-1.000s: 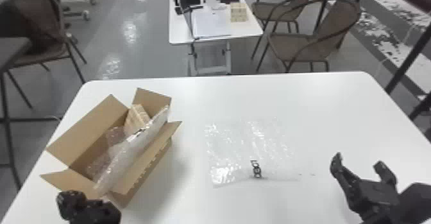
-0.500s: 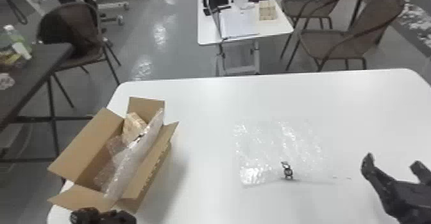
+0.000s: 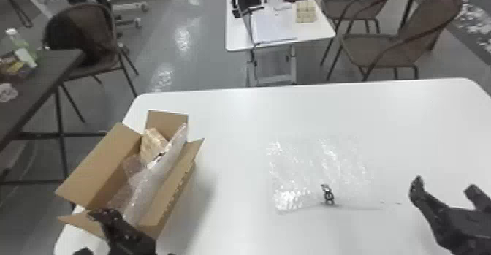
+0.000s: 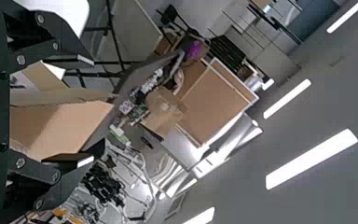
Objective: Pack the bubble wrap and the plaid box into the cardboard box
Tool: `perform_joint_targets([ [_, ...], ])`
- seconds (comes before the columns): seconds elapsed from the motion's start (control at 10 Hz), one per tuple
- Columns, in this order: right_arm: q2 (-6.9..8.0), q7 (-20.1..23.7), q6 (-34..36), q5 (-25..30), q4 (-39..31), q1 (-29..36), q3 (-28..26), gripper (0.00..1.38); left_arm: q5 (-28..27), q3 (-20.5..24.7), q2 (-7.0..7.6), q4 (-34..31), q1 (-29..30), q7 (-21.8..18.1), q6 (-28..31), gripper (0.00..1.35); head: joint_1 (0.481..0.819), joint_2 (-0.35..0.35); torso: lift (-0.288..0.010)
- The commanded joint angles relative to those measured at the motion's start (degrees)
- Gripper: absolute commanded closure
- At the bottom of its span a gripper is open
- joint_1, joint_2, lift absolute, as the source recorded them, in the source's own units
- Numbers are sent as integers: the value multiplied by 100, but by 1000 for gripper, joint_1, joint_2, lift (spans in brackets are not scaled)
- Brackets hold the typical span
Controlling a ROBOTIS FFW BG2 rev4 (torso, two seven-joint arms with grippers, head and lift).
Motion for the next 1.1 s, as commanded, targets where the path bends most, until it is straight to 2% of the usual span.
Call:
perform_joint_targets([
  [0.0,-8,0,0,-8,-66,33,20,245,-587,334,30,-457,227,-318,544,-1,695,173,-102],
  [0.2,-8,0,0,80,-277,139,73,245,-815,475,83,-1072,526,-1215,1247,-1,695,171,-102],
  [0.3,-34,35,0,89,-383,200,90,245,-824,563,56,-1336,693,-1874,1616,-1,695,162,-102],
  [0.6,-175,343,52,423,-726,482,90,245,-763,994,-93,-1837,1334,-4440,2451,4,695,115,-102],
  [0.7,-201,352,52,423,-805,675,90,245,-798,1020,-93,-1995,1633,-4853,2715,21,695,95,-102],
  [0.9,-192,352,114,476,-998,1053,64,245,-763,1134,-76,-2206,2222,-5267,3172,61,695,81,-102],
  [1.0,-192,369,211,528,-1130,1281,29,245,-639,1169,-5,-2294,2415,-5460,3453,81,695,80,-102],
])
